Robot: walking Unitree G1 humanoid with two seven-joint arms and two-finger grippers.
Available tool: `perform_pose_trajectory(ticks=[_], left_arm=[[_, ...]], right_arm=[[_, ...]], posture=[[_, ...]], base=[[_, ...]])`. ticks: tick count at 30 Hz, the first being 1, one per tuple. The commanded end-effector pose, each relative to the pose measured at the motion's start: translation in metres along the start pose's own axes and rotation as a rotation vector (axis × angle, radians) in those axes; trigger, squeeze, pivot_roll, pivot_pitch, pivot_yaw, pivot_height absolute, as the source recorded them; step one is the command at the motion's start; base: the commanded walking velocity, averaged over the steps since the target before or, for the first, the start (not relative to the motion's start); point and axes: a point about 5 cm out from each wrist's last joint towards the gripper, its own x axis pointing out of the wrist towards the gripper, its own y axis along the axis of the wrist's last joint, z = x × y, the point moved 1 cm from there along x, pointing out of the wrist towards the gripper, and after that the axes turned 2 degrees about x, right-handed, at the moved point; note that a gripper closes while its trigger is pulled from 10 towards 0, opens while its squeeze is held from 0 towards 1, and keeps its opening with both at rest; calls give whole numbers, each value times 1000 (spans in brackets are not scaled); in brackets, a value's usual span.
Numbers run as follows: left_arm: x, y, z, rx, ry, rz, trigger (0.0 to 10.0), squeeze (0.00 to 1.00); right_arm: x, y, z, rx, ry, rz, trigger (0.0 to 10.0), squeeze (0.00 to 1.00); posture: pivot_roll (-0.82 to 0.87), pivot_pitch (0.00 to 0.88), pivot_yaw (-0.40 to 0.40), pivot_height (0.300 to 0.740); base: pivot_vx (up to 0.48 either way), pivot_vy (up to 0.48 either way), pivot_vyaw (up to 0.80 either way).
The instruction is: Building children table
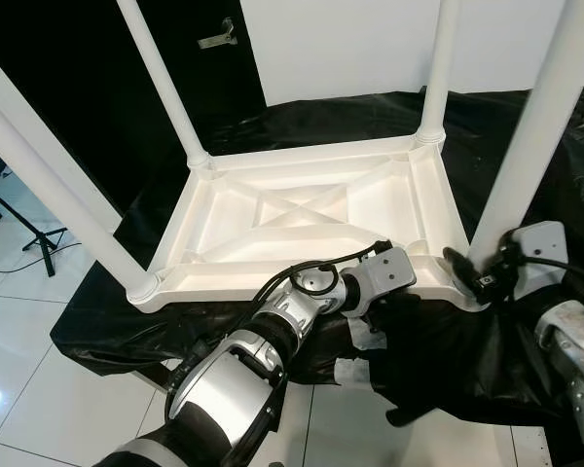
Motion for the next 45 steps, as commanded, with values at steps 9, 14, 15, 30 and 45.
perform_pose_trajectory(ticks=[9,14,15,30,45], left_arm=[[1,-21,12,-55,-1,-76,10000,0],[2,-19,12,-51,-8,-73,10000,0],[2,-19,12,-51,-8,-73,10000,0],[0,-21,11,-42,-11,-83,10000,0],[1,-20,11,-42,-7,-77,10000,0]], right_arm=[[-15,-37,-21,224,-268,-72,0,0],[-23,-44,-43,222,-439,-37,0,0],[-23,-44,-43,222,-439,-37,0,0],[-16,-28,-37,114,-460,69,10000,1000],[-12,-1,-7,-100,-160,154,9765,0]], posture=[[-59,0,132,740],[-62,0,140,740],[-62,0,140,740],[-61,0,147,740],[-60,0,141,740]], base=[[0,0,0],[0,0,0],[0,0,0],[0,0,0],[0,0,0]])
